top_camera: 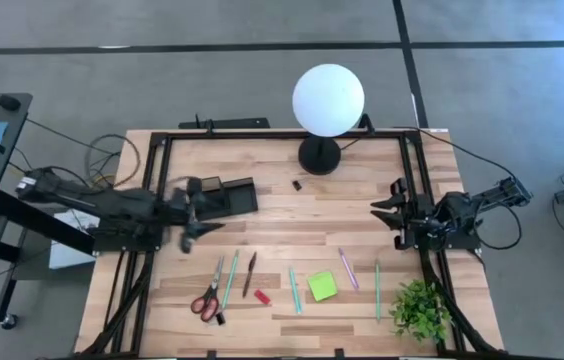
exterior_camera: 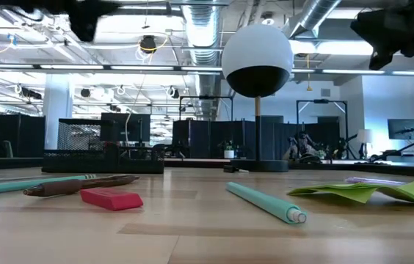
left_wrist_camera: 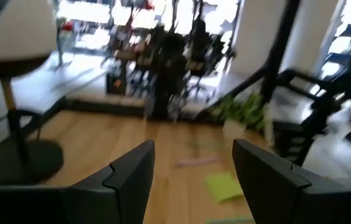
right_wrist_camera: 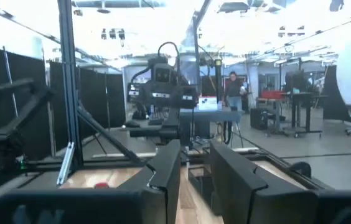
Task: Pick and place office supplies into organizer
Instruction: Put the brown pen into the black desk organizer
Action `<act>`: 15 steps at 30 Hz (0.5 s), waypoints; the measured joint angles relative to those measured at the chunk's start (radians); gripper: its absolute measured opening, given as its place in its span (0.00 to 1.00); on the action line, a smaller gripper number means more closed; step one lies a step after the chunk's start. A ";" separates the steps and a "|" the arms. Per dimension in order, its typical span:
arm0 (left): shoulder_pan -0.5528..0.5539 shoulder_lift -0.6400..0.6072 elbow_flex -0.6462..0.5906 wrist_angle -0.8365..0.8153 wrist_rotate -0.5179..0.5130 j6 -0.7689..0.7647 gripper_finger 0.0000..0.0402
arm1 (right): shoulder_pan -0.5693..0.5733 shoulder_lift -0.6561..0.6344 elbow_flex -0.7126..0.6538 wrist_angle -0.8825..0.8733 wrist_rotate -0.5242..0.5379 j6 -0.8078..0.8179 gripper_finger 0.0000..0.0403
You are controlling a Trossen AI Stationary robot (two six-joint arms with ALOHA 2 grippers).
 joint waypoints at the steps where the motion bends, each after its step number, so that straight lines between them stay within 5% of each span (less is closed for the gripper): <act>1: -0.001 0.052 0.003 0.012 -0.015 -0.035 0.53 | 0.000 0.000 0.000 -0.002 0.000 -0.001 0.20; 15: -0.225 0.577 0.181 0.060 0.021 -0.552 0.53 | 0.000 0.000 0.000 -0.059 0.131 -0.113 0.20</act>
